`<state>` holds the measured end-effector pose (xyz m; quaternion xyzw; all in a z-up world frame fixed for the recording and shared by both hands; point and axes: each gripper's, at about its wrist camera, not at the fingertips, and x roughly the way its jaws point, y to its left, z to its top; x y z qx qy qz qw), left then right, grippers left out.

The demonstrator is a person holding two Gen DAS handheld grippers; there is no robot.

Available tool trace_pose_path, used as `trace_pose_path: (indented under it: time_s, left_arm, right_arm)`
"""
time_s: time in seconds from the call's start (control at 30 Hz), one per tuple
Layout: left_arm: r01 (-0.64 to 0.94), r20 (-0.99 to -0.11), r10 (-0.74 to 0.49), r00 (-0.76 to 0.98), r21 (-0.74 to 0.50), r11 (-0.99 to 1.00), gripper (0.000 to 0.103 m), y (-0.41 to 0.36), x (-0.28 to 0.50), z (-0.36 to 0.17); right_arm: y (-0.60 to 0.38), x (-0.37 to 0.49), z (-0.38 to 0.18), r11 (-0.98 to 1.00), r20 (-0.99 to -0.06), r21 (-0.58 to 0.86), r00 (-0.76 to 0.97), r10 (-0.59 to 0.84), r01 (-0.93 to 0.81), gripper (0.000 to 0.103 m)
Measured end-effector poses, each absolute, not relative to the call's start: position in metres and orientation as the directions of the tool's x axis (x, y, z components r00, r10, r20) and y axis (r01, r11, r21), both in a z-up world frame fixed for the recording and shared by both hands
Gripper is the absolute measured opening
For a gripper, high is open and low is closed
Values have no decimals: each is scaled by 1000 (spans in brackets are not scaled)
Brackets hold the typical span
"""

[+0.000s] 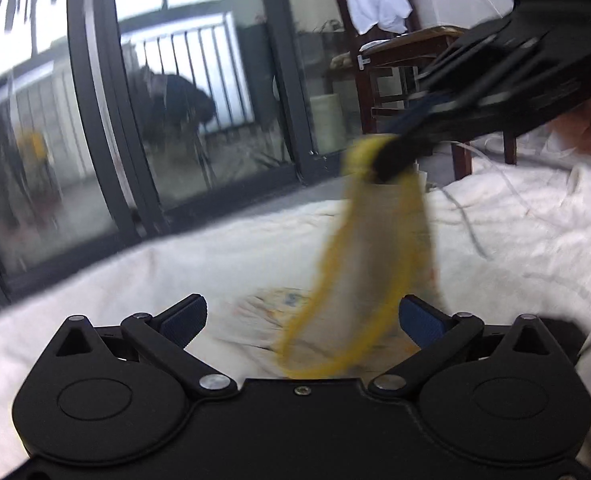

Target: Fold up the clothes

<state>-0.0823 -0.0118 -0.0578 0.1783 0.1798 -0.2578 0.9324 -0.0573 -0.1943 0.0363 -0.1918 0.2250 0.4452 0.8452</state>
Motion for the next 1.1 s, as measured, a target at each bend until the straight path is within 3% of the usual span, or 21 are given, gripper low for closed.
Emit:
trace_pose_path:
  time_s: [0.1,0.23,0.3,0.4,0.53,0.73,0.93,1.0,1.1]
  left_arm:
    - [657,-504,-482,717,255,710,103,-24,-99,-75]
    - [787,-539,-574,616,392,477,103,-50,-137,-96]
    - [811,-559,-589,584,427,399,103,-56,-148,-103]
    - [821,-594,-575,563,482,306,103,-59,-159,-118]
    - [802,-616,-526,586,532,271,103,-64,-160,-138]
    - [800,-563,-571,597,474,368,103,-65,-154,-127]
    - [701,-513,-479,712,540,465,103,-79,-142,-138]
    - [681,-512,-450,732,546,487,97,-84,-139,-140]
    - [669,-529,-414,741,526,525,65,-82,-127,-134]
  right_arm:
    - [-201,-75,45,479,-621,-132,449,642,-868,10]
    - [-203,-95,47,401,-723,-111,350,596,-910,10]
    - [-194,-108,43,307,-800,-76,242,549,-949,10]
    - [-188,-114,37,272,-831,-76,212,515,-959,10]
    - [-186,-107,35,312,-827,-92,247,504,-945,10]
    - [-193,-83,50,486,-765,-72,361,534,-871,10]
    - [-196,-80,67,535,-714,-32,394,579,-844,10]
    - [-197,-81,69,536,-713,-31,395,579,-844,10]
    - [-199,-81,67,540,-721,-44,401,566,-841,10]
